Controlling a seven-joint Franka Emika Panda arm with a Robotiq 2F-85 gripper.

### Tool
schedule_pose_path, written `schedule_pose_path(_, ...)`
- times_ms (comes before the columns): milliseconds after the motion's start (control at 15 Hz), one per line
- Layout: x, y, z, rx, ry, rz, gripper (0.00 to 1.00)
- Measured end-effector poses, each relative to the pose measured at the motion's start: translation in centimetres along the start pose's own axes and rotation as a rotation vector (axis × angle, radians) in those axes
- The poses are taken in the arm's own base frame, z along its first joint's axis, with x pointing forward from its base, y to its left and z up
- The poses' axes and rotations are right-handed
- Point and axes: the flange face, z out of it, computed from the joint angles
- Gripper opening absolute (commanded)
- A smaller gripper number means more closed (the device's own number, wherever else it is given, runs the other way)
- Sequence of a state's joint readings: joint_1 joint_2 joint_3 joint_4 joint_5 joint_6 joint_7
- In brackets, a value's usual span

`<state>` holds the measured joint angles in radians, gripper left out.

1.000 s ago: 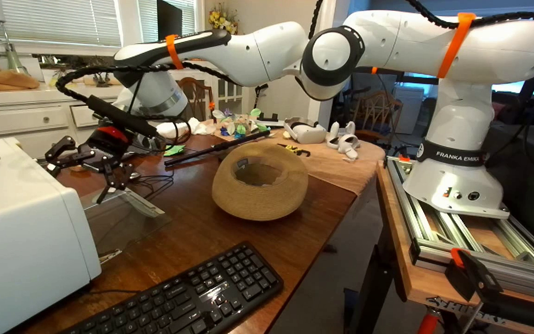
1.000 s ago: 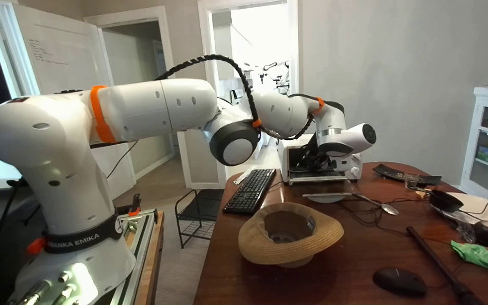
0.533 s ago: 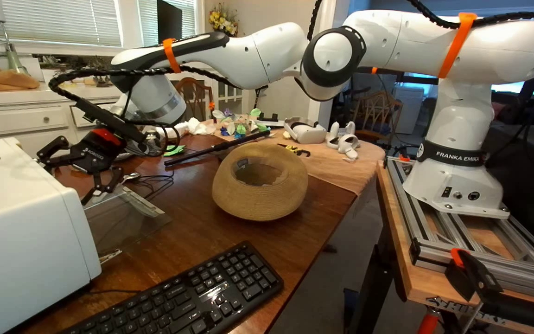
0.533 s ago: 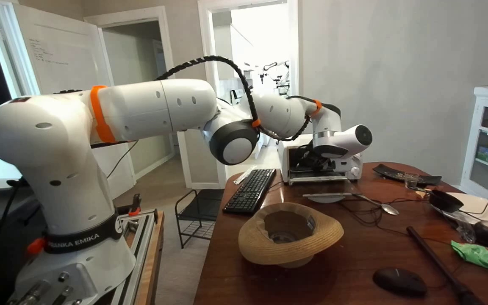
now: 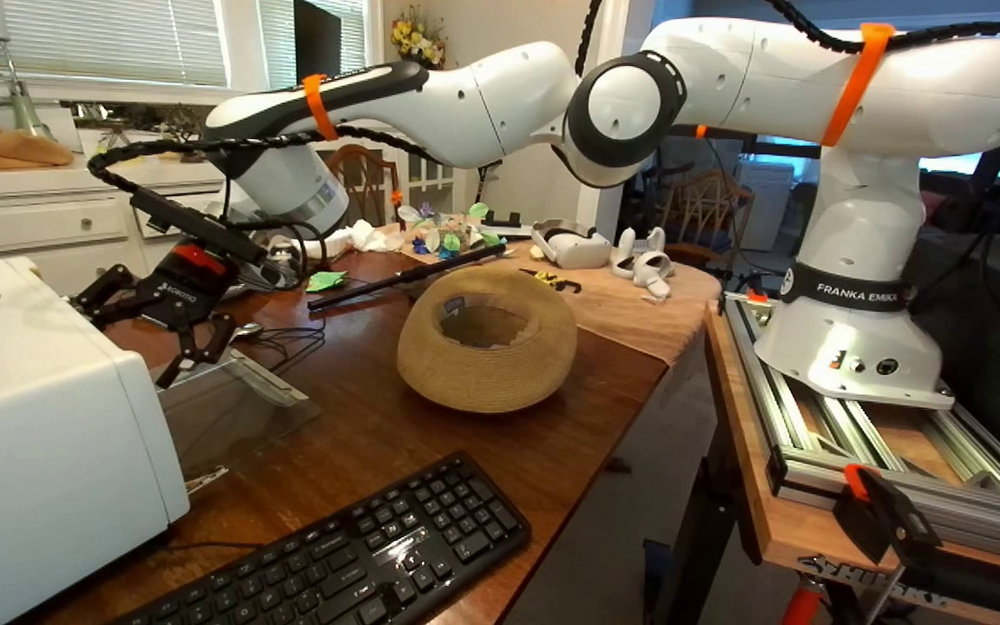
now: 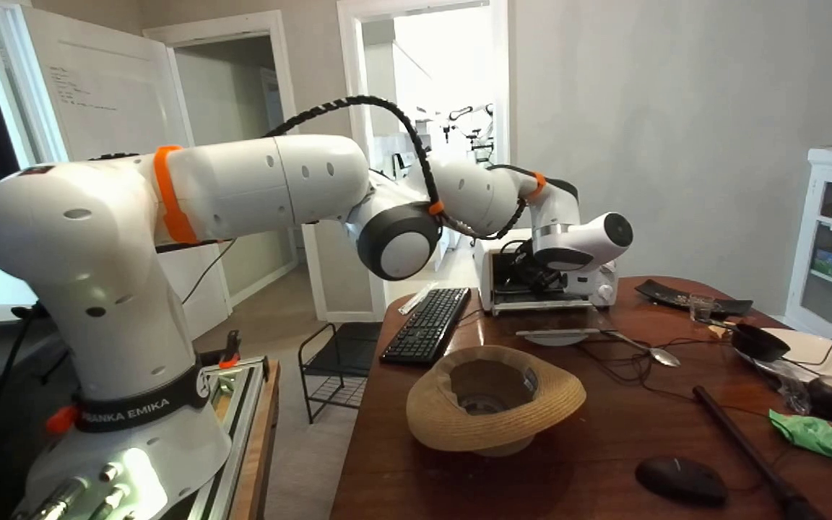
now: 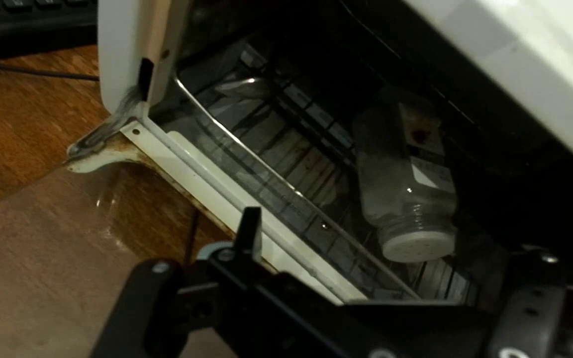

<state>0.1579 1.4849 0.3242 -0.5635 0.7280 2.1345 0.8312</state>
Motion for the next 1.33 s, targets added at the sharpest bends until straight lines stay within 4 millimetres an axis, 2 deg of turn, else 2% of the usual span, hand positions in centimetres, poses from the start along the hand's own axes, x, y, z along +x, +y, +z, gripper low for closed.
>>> schedule_pose_path(600, -1.5, 0.0, 1.8, -0.02, -0.001, 0.206, 1.0)
schedule_pose_path(1000, -0.9, -0.7, 1.2, 0.074, 0.06, 0.301, 1.0)
schedule_pose_path(1333, -1.1, -0.1, 2.4, 0.064, 0.064, 0.328, 1.0)
